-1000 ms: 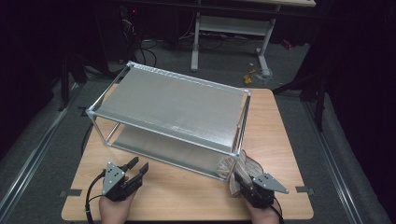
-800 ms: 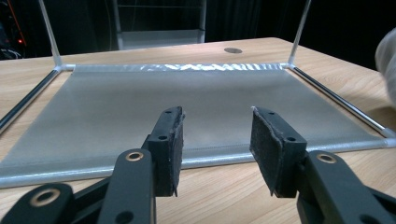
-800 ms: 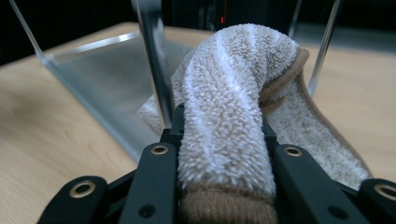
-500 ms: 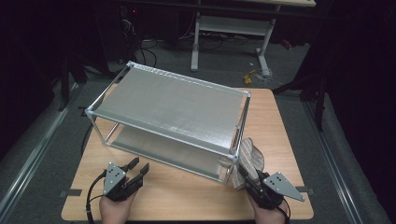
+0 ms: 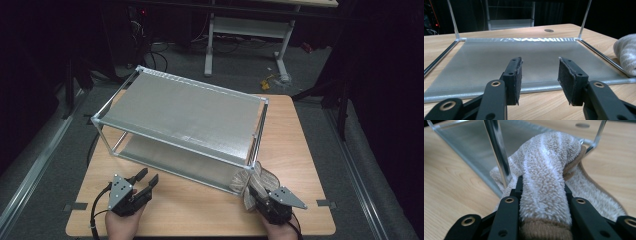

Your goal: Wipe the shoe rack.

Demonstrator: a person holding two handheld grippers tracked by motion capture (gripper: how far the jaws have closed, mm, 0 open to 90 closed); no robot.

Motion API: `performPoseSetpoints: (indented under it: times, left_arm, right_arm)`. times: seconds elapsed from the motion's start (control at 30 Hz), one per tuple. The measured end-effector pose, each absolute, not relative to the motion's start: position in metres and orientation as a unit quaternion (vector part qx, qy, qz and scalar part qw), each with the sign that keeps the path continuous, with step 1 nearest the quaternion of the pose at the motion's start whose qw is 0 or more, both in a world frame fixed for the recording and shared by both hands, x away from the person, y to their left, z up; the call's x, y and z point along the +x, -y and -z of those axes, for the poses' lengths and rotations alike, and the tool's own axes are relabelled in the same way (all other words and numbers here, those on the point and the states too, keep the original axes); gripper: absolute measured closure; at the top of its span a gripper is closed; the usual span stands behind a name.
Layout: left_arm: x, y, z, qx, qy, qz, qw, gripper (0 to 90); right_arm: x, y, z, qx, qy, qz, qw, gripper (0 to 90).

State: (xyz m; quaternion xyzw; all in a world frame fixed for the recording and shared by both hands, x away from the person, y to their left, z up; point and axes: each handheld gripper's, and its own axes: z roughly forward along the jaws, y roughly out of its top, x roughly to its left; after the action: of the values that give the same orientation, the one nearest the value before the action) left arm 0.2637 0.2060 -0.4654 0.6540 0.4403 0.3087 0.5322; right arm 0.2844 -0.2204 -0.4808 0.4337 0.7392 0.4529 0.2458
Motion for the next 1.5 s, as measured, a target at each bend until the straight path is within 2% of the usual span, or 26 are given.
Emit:
performPoseSetpoints:
  times: [0.37, 0.6, 0.93, 1.23, 1.5]
  left_arm:
    - [0.255, -0.188, 0.452, 0.66, -0.408, -0.3, 0.555, 52.4]
    - [0.247, -0.162, 0.452, 0.685, -0.377, -0.278, 0.558, 52.0]
    - [0.242, -0.114, 0.457, 0.732, -0.328, -0.25, 0.542, 51.7]
    - [0.241, -0.064, 0.458, 0.735, -0.301, -0.221, 0.566, 52.7]
    - [0.246, -0.033, 0.453, 0.736, -0.277, -0.217, 0.579, 65.1]
  right_arm:
    - [0.273, 0.193, 0.48, 0.382, -0.763, -0.467, 0.23, 70.9]
    - [0.269, 0.175, 0.481, 0.354, -0.779, -0.464, 0.23, 70.6]
    - [0.282, 0.216, 0.476, 0.417, -0.741, -0.465, 0.246, 70.6]
    - [0.289, 0.241, 0.474, 0.446, -0.72, -0.465, 0.259, 70.6]
    - [0.289, 0.239, 0.475, 0.445, -0.724, -0.461, 0.256, 70.6]
